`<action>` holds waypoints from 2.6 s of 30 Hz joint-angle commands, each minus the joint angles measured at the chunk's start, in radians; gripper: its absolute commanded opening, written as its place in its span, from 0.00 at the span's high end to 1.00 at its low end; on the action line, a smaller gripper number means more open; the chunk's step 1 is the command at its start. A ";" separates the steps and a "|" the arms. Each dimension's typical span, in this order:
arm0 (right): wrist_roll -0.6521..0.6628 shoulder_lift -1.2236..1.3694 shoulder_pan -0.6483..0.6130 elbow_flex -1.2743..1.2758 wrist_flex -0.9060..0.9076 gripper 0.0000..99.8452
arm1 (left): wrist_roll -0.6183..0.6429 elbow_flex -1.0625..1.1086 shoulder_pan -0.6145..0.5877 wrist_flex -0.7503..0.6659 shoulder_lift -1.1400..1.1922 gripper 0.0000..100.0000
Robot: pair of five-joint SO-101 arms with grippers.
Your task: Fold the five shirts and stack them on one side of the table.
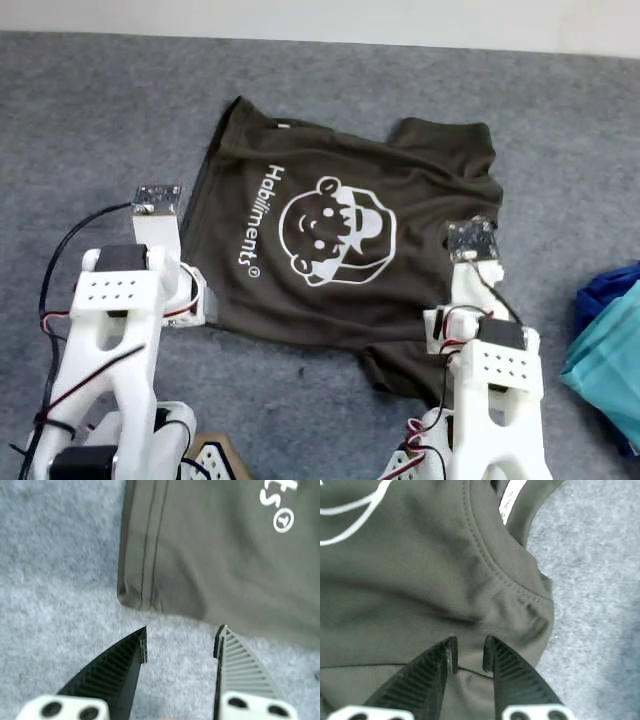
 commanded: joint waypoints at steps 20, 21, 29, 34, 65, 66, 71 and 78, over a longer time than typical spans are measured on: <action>0.006 -0.085 0.094 0.019 -0.013 0.89 | -0.005 -0.001 0.013 -0.295 0.381 0.82; 0.006 -0.114 0.101 0.015 0.005 0.89 | -0.006 0.007 0.024 -0.311 0.381 0.86; 0.014 -0.513 0.108 0.018 0.240 0.89 | -0.006 0.061 0.096 -0.388 0.371 0.99; 0.115 -0.713 0.157 0.096 0.300 0.89 | -0.006 0.061 0.094 -0.387 0.378 0.99; 0.115 -0.291 0.193 0.196 0.111 0.85 | -0.006 0.061 0.093 -0.387 0.380 0.99; 0.115 -0.291 0.193 0.196 0.111 0.85 | -0.006 0.061 0.093 -0.387 0.380 0.99; 0.115 -0.291 0.196 0.196 0.111 0.88 | -0.006 0.061 0.093 -0.387 0.380 0.99; 0.107 -0.291 0.237 0.193 0.113 0.99 | -0.006 0.059 0.093 -0.387 0.380 0.99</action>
